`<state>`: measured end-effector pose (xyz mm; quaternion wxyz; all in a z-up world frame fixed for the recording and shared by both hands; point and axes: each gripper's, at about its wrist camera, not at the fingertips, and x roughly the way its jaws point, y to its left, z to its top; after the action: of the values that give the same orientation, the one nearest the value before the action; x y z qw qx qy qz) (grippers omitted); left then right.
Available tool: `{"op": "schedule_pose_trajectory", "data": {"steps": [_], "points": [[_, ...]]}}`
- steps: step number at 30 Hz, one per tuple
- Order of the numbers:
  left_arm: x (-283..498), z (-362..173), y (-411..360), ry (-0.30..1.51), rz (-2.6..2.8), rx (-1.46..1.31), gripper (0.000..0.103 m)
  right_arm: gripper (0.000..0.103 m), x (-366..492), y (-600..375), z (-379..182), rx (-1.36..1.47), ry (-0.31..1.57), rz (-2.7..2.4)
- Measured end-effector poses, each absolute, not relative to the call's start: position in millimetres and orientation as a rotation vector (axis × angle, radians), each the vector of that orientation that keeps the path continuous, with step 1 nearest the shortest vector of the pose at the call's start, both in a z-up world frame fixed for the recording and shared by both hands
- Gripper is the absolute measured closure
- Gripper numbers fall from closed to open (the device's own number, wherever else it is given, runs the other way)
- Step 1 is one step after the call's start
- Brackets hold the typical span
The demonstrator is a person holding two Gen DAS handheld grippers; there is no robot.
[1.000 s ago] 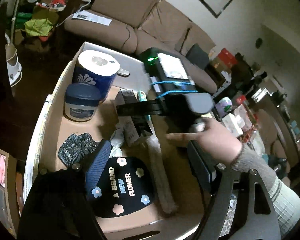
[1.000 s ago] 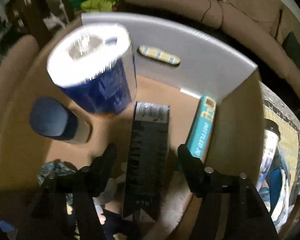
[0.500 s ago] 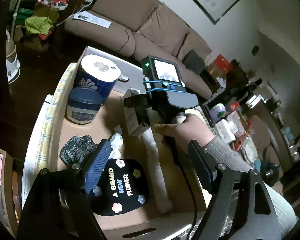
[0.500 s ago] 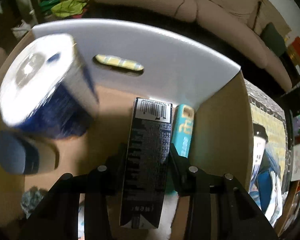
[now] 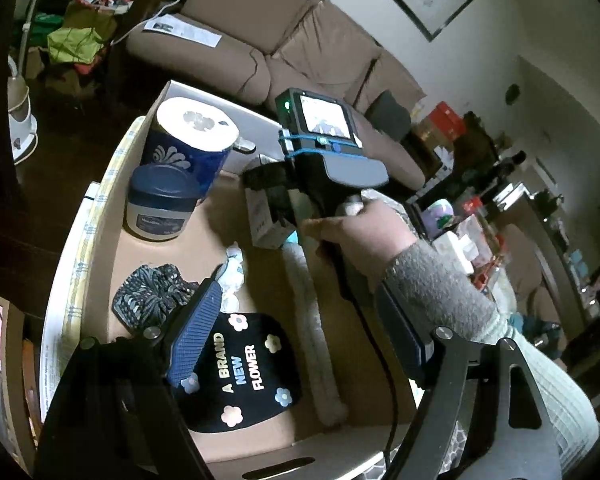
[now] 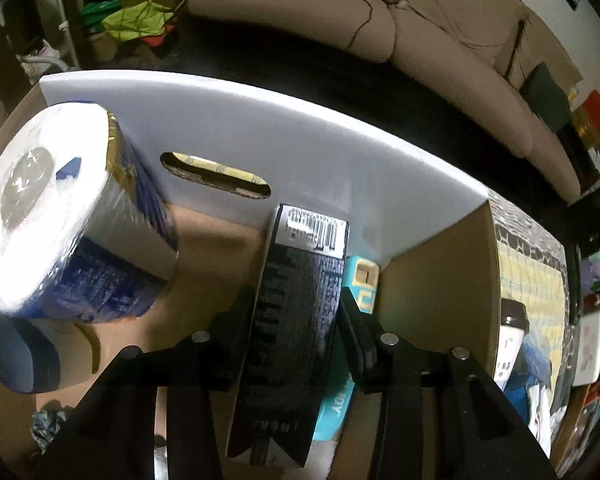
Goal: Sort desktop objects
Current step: 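Carry the dark blue box with the right gripper and lower it into the cardboard box, then move the right gripper to the tumbler cup on the table and grasp it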
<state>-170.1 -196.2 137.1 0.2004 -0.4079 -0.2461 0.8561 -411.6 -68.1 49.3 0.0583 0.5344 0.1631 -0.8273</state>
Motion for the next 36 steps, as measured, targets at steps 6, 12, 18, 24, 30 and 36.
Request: {"op": "schedule_pose_trajectory", "data": {"steps": [6, 12, 18, 24, 30, 36], "points": [[-173, 136, -193, -0.680, 2.385, -1.144, 0.026, 0.060, -416, -73, 52, 1.622, 0.475, -2.516], [-175, 139, -190, -0.655, 2.386, -1.142, 0.025, 0.045, -402, -60, 80, 1.551, 0.388, -2.512], [-175, 139, -185, -0.596, 2.416, -1.148, 0.017, 0.037, -348, -34, 130, 1.422, 0.288, -2.485], [-171, 141, -176, -0.566, 2.408, -1.129, 0.008, 0.032, -301, 15, 165, 1.364, 0.193, -2.493], [-169, 151, -143, -0.487, 2.409, -1.116, 0.000, 0.028, -281, 82, 186, 1.369, 0.060, -2.528], [-185, 159, -88, -0.375, 2.372, -1.167, 0.000, 0.019, -279, 131, 181, 1.380, -0.011, -2.543]]}}
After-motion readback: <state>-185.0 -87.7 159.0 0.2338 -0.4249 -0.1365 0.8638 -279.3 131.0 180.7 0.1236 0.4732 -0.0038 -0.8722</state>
